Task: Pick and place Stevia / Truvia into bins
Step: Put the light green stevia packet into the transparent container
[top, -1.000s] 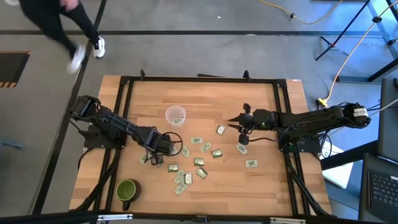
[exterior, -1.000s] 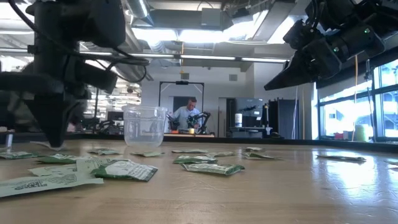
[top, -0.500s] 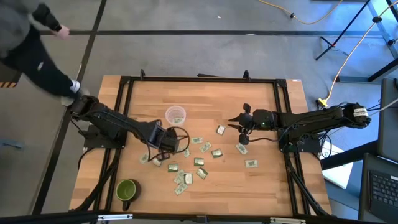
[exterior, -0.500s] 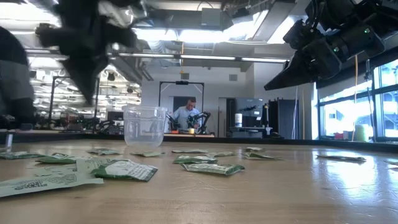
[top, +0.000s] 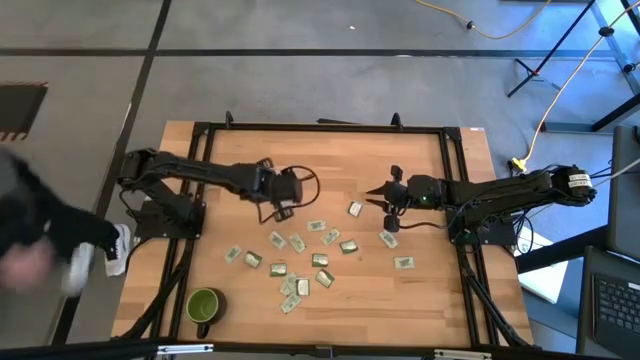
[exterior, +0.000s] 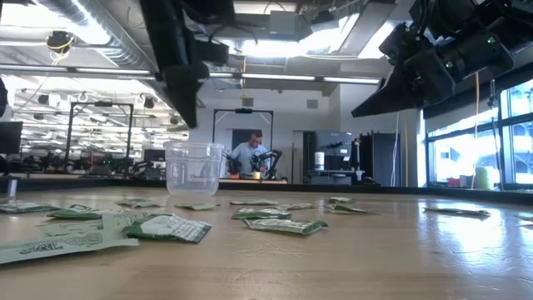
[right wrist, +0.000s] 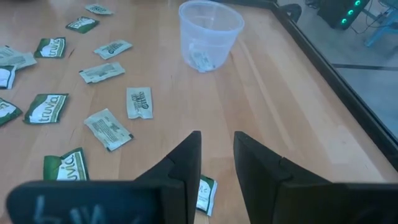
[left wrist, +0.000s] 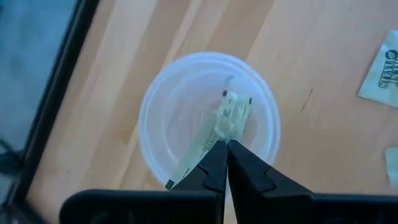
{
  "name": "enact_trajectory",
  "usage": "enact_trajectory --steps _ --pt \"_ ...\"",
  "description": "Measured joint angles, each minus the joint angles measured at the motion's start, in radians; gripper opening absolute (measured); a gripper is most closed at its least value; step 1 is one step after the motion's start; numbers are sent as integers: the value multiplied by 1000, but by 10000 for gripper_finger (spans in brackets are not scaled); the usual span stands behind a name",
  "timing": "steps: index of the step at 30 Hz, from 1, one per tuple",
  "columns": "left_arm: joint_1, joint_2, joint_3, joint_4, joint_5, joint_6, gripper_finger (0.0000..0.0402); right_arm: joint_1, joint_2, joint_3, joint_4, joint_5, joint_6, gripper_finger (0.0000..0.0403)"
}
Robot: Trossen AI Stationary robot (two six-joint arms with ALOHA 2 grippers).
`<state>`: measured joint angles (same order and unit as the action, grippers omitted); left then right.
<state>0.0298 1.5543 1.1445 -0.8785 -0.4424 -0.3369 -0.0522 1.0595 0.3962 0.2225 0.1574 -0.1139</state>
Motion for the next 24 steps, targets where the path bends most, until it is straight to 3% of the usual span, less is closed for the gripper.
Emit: enact_trajectory --steps 3,9,24 --pt "56 0 -25 91 60 71 5 0 0 0 3 0 0 99" --pt "123 0 -27 101 151 79 6 0 0 0 5 0 0 99" --pt "127 70 -28 101 175 79 3 0 0 0 5 0 0 99"
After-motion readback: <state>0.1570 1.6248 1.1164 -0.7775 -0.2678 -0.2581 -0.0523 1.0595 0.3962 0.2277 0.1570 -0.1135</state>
